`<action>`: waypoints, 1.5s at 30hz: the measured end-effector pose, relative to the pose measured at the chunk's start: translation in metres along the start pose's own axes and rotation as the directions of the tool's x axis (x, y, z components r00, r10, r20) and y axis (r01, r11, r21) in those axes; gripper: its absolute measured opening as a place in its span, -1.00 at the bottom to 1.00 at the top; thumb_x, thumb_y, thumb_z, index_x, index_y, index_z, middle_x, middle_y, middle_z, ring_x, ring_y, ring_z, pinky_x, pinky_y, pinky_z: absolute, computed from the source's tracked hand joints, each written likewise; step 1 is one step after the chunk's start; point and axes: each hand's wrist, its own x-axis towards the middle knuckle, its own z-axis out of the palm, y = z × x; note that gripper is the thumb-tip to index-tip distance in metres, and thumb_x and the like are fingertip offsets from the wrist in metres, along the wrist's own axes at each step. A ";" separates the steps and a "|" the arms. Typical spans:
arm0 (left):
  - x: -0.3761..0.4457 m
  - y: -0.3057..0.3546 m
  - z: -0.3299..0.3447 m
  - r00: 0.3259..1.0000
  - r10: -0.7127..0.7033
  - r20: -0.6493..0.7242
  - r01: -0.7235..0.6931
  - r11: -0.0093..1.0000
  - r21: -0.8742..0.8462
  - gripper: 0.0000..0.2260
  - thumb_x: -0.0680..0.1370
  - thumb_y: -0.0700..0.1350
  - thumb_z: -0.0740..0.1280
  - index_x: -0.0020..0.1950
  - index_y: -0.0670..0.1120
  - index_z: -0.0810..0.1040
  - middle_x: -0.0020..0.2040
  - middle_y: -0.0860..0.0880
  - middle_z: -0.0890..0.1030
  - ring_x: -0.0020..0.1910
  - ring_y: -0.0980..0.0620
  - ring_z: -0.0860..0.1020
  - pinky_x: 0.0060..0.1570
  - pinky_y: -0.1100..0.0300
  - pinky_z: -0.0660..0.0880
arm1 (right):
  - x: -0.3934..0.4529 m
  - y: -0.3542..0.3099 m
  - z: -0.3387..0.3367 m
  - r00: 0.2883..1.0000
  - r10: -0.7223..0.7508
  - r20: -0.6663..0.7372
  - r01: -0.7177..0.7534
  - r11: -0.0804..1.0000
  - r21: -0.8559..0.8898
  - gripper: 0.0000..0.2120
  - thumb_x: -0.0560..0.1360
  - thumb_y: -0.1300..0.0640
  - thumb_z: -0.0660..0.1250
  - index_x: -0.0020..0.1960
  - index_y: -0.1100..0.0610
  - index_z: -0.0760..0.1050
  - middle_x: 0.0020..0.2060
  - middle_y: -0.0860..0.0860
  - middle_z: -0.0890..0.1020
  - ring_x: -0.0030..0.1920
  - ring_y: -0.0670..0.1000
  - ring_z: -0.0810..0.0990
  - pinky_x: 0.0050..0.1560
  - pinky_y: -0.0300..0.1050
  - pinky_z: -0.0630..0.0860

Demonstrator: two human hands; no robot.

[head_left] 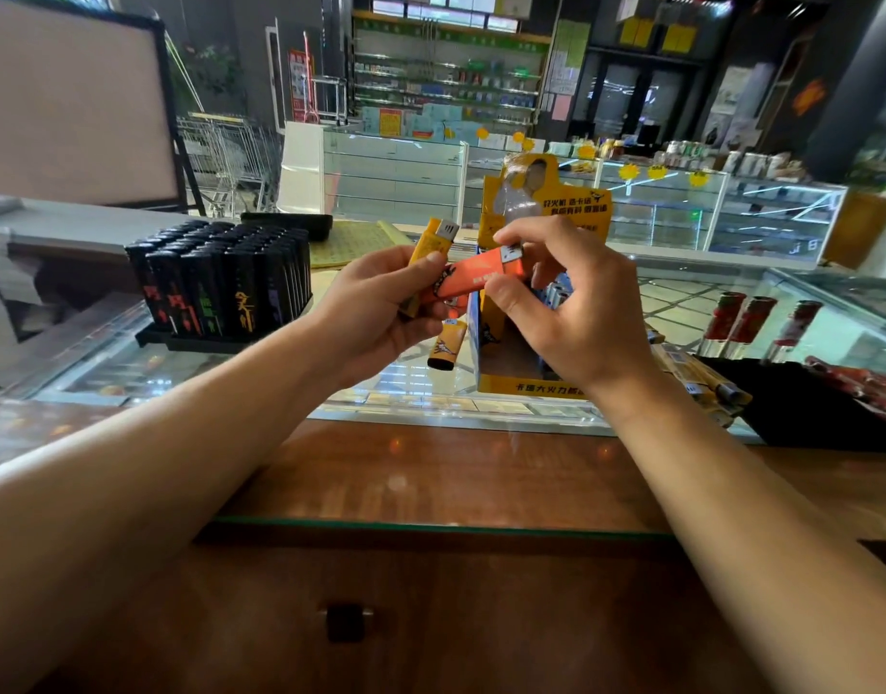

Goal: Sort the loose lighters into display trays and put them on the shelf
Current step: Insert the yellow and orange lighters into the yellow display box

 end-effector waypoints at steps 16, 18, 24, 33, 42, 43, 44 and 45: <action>0.003 -0.002 0.001 0.999 0.024 -0.043 -0.016 0.986 0.166 -0.89 0.65 -0.19 0.25 -0.03 -0.18 0.52 -0.27 -0.10 0.62 -0.35 0.01 0.58 -0.36 0.17 0.56 | 0.010 0.015 -0.012 0.951 0.109 -0.288 -0.125 0.991 -0.038 -0.78 0.50 0.13 0.34 0.13 0.11 0.59 -0.10 -0.07 0.59 -0.16 0.01 0.55 -0.12 -0.02 0.53; 0.004 -0.002 0.002 0.997 0.041 -0.069 -0.026 0.980 0.197 -0.91 0.64 -0.18 0.26 -0.02 -0.17 0.53 -0.25 -0.09 0.62 -0.35 0.02 0.57 -0.34 0.16 0.55 | 0.009 0.019 -0.014 0.940 0.088 -0.328 -0.123 0.989 -0.085 -0.79 0.51 0.14 0.33 0.12 0.12 0.59 -0.07 -0.08 0.59 -0.12 0.05 0.55 -0.09 0.02 0.52; 0.005 -0.001 0.000 0.991 0.063 -0.119 -0.036 0.977 0.211 -0.91 0.63 -0.17 0.28 0.04 -0.17 0.55 -0.24 -0.09 0.61 -0.36 0.04 0.52 -0.30 0.13 0.51 | 0.009 0.017 -0.015 0.937 0.035 -0.349 -0.108 0.975 -0.193 -0.81 0.50 0.19 0.32 0.09 0.13 0.60 -0.08 -0.03 0.61 -0.09 0.11 0.52 -0.07 -0.01 0.48; 0.004 0.000 0.000 0.987 0.062 -0.146 -0.029 0.976 0.216 -0.91 0.62 -0.18 0.29 0.02 -0.18 0.56 -0.25 -0.09 0.60 -0.38 0.04 0.49 -0.34 0.15 0.51 | 0.000 0.015 -0.004 0.988 -0.038 -0.150 -0.027 0.912 -0.410 -0.84 0.47 0.21 0.34 0.03 0.10 0.60 -0.16 -0.01 0.63 -0.10 0.00 0.38 -0.10 -0.13 0.23; 0.002 -0.001 0.001 0.987 0.073 -0.142 -0.036 0.967 0.252 -0.91 0.61 -0.20 0.29 0.02 -0.20 0.55 -0.33 -0.03 0.61 -0.39 0.04 0.47 -0.36 0.17 0.50 | -0.008 0.013 0.018 0.991 -0.041 -0.126 -0.052 0.753 -0.656 -0.81 0.44 0.27 0.35 -0.09 0.01 0.62 -0.22 -0.10 0.66 -0.08 0.08 0.46 -0.03 -0.03 0.19; 0.002 -0.001 0.001 0.987 0.074 -0.142 -0.036 0.966 0.256 -0.91 0.61 -0.20 0.29 0.02 -0.20 0.55 -0.33 -0.03 0.61 -0.39 0.04 0.47 -0.36 0.17 0.50 | -0.008 0.014 0.019 0.991 -0.041 -0.124 -0.053 0.742 -0.668 -0.81 0.44 0.27 0.35 -0.09 0.01 0.63 -0.21 -0.10 0.67 -0.08 0.09 0.47 -0.03 -0.03 0.19; 0.002 -0.001 0.001 0.987 0.074 -0.142 -0.035 0.965 0.260 -0.91 0.61 -0.20 0.29 0.02 -0.20 0.56 -0.32 -0.03 0.61 -0.39 0.05 0.47 -0.36 0.17 0.50 | -0.008 0.016 0.020 0.991 -0.040 -0.124 -0.055 0.734 -0.677 -0.81 0.45 0.27 0.35 -0.08 0.00 0.63 -0.19 -0.09 0.67 -0.08 0.10 0.47 -0.03 -0.03 0.19; 0.002 -0.001 0.001 0.987 0.074 -0.142 -0.034 0.964 0.262 -0.91 0.61 -0.20 0.29 0.02 -0.21 0.56 -0.32 -0.04 0.61 -0.39 0.05 0.47 -0.36 0.16 0.50 | -0.007 0.018 0.021 0.991 -0.037 -0.126 -0.060 0.729 -0.682 -0.81 0.46 0.26 0.34 -0.07 0.00 0.64 -0.17 -0.09 0.68 -0.08 0.10 0.47 -0.03 -0.03 0.19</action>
